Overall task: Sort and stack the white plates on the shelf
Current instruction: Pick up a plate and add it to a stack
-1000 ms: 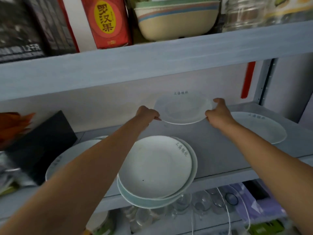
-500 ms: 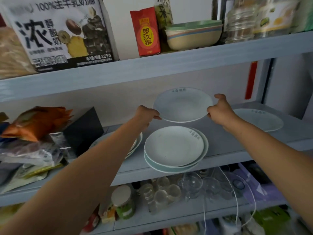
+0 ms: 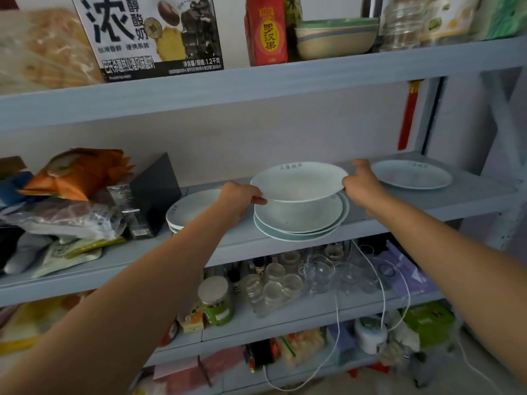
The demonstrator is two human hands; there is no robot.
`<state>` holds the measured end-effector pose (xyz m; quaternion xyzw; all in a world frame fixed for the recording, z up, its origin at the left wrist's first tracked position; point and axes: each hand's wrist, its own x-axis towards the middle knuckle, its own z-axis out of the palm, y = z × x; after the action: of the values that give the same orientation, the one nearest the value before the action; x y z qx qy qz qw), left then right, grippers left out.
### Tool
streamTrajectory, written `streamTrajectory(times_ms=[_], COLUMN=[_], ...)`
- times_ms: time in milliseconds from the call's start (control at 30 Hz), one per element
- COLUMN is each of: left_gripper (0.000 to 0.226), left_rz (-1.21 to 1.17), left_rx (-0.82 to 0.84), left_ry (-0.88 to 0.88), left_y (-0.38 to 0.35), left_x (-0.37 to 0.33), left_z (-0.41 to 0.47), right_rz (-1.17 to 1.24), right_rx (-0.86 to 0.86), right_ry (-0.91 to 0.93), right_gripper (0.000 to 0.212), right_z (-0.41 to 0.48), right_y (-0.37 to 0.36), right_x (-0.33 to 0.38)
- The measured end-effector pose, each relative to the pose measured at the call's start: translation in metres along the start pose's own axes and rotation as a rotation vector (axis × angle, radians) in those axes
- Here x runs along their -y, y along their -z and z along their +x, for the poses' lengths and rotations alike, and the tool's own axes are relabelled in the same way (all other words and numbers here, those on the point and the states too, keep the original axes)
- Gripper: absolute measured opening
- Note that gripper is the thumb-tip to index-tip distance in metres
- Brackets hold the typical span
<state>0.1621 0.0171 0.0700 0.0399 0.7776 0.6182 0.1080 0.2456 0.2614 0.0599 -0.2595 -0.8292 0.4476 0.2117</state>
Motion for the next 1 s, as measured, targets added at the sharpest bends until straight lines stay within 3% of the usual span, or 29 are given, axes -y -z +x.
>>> streamTrajectory(times_ms=[267,733,1000], left_gripper=[0.011,0.035,0.021], left_rz=[0.031,0.14,0.235], left_rx=[0.028,0.038,0.033], left_ry=[0.041,0.12,0.118], left_y=[0.0,-0.013,-0.014], left_x=[0.009,0.035,0.039], left_z=[0.0,0.015,0.025], right_rz=[-0.029,-0.08,-0.164], right_rx=[0.036,0.113,0.102], right_ry=[-0.024,-0.062,0.02], right_gripper=[0.064,0.057,0.049], right_z=[-0.007,0.0,0.005], right_y=[-0.005,-0.019,-0.021], right_x=[-0.015,-0.04,-0.044])
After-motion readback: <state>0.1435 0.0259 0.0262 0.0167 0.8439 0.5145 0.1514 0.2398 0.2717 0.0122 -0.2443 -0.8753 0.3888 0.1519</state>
